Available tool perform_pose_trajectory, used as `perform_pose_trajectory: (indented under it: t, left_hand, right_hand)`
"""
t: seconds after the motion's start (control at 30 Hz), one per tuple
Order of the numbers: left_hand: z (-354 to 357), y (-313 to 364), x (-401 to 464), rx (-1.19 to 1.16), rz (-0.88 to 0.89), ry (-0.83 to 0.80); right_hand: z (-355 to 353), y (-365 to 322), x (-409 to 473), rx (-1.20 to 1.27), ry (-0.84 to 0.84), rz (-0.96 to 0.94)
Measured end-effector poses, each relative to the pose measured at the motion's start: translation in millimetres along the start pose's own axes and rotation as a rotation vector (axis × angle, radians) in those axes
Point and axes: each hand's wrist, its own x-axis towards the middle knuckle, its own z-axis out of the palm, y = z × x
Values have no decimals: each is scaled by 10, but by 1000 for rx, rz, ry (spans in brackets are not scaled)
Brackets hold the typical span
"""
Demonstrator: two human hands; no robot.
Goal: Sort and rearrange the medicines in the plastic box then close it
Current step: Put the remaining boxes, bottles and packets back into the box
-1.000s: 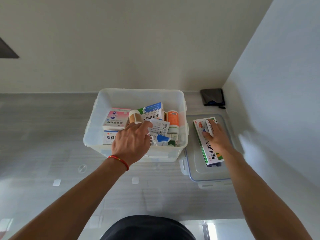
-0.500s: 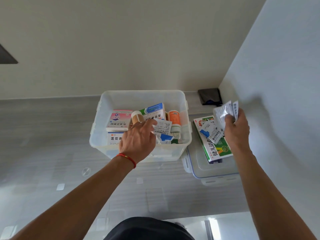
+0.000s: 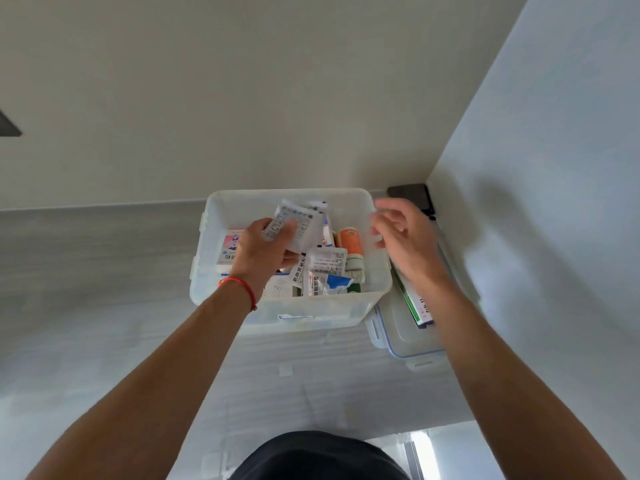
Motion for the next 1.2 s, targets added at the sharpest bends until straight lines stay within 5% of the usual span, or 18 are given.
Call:
perform_pose_trajectory:
  t: [0.1,0.17,0.33,0.7,0.93,1.1,1.2]
  left_hand:
    - [-87,-96,-25,531,224,182]
    - [-114,-182,-134,683,393,272]
    - [-47,-252,-150,796,489,246]
    - [-15,-239,-168,817,538,376]
    - [-48,-210,-215,660,638,436]
    - [-85,-217,-229,485,668,492]
    - [-81,-237,-206,458,661,508]
  right_hand:
    - [-372,326,118,-193,114,116]
    - [-564,573,150,-369,93,200]
    - [-659,1172,242,-725,-165,303]
    - [-462,1716,803,-914,-146,365]
    - [-530,1616,630,-658,-115,455]
    - [-710,811,496,-75,215,352]
    - [-649,62,419,212,52,183]
